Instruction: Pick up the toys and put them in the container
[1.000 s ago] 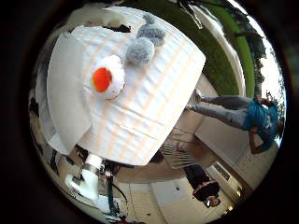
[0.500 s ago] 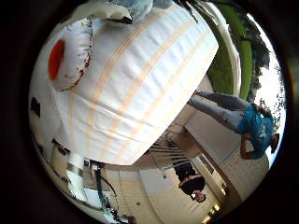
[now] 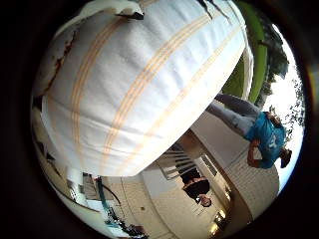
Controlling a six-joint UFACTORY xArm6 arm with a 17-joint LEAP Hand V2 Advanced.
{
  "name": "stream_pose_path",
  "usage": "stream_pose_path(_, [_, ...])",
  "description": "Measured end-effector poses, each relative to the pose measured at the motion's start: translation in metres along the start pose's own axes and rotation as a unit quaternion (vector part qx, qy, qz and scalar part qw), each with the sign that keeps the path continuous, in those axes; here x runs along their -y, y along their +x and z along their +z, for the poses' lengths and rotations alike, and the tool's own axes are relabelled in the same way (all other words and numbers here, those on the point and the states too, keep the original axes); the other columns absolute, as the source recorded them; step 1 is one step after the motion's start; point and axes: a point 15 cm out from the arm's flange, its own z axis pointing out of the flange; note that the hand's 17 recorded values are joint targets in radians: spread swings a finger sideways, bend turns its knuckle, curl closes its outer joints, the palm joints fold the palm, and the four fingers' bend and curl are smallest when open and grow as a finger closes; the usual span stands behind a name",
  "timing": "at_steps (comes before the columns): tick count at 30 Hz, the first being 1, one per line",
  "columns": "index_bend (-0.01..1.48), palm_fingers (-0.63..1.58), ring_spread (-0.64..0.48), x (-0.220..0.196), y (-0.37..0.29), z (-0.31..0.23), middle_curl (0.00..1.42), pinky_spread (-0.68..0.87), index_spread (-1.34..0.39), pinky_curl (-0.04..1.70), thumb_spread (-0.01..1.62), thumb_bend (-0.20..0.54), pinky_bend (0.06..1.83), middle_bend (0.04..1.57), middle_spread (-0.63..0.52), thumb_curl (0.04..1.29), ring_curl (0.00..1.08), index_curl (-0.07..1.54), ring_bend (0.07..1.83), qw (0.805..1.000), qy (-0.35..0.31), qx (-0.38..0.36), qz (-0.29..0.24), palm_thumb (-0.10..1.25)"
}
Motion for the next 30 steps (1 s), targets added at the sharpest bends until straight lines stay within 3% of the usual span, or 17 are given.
stream_pose_path(2, [0.12,0.86,0.18,0.000,-0.001,0.000,0.45,0.36,-0.24,0.20,1.16,-0.022,0.64,0.47,-0.05,0.46,0.40,0.25,0.76,1.000,0.000,-0.001,-0.001,0.82])
stream_pose_path(6, [0.11,0.93,0.11,0.000,-0.003,-0.003,0.60,0.34,-0.34,0.23,1.15,-0.017,0.71,0.74,-0.11,0.46,0.56,0.20,1.11,1.000,0.002,-0.003,-0.003,0.84])
stream_pose_path(8, [0.13,0.92,0.06,-0.001,-0.003,-0.008,0.68,0.34,-0.40,0.28,1.14,-0.015,0.85,0.84,-0.14,0.47,0.63,0.16,1.22,1.000,0.007,-0.005,-0.002,0.86])
stream_pose_path(17, [0.38,0.97,-0.05,-0.039,0.003,-0.065,0.89,0.26,-0.66,0.52,1.18,0.004,1.34,1.01,-0.22,0.54,0.75,0.12,1.32,0.997,0.067,-0.006,0.022,1.00])
stream_pose_path(25, [0.59,0.86,-0.09,-0.121,-0.022,-0.129,1.01,0.19,-0.82,0.65,1.21,-0.013,1.46,1.08,-0.25,0.58,0.80,0.13,1.39,0.995,0.094,-0.008,0.034,1.00])
stream_pose_path(30, [0.71,0.80,-0.10,-0.157,-0.069,-0.181,1.07,0.16,-0.89,0.73,1.22,-0.013,1.49,1.12,-0.26,0.61,0.83,0.15,1.44,0.987,0.163,-0.012,0.004,0.99])
